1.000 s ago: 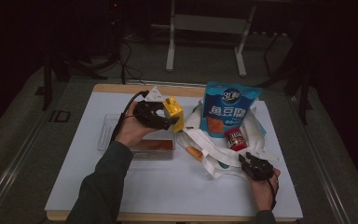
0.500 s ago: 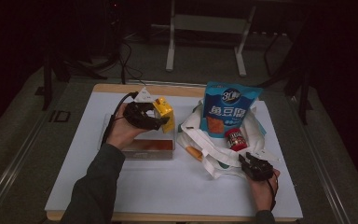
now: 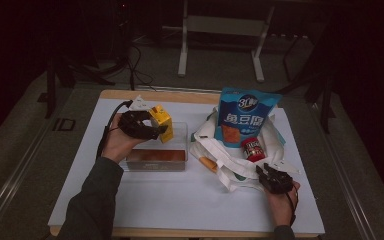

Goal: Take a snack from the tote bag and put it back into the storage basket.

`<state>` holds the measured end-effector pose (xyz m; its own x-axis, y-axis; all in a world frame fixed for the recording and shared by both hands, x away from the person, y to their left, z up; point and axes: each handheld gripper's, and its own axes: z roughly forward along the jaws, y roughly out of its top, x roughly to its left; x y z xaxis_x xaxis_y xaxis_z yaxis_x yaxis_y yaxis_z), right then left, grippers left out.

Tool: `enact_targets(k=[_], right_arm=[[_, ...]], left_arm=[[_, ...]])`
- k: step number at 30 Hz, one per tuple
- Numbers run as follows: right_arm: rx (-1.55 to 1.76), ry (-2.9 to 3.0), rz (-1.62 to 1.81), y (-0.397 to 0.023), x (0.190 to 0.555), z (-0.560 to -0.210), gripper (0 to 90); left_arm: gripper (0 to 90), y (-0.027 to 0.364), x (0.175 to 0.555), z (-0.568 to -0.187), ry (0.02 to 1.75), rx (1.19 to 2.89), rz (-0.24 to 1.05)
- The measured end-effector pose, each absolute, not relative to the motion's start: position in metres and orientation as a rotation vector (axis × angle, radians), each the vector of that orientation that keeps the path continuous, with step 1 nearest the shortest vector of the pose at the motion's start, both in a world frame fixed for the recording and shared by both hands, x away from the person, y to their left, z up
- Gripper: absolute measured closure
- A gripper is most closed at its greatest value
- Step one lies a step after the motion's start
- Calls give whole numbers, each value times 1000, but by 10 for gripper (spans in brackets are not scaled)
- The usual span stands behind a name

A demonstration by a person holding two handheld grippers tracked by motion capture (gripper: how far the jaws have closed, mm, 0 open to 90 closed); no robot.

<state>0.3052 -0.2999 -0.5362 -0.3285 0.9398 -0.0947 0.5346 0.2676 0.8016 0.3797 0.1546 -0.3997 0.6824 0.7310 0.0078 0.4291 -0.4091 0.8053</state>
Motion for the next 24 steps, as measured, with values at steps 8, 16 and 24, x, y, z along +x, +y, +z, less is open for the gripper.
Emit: enact_targets(k=[8,16,24], right_arm=[[1323,1967,911,-300,305,-536,650],[1321,1967,909,-300,305,-536,650],[1319,1965,905,-299,305,-536,649]], left_arm=[[291,171,378,-407,946,2053,474],[291,189,377,-414,1005,2029,476],[291,206,375,-424,1093,2003,516]])
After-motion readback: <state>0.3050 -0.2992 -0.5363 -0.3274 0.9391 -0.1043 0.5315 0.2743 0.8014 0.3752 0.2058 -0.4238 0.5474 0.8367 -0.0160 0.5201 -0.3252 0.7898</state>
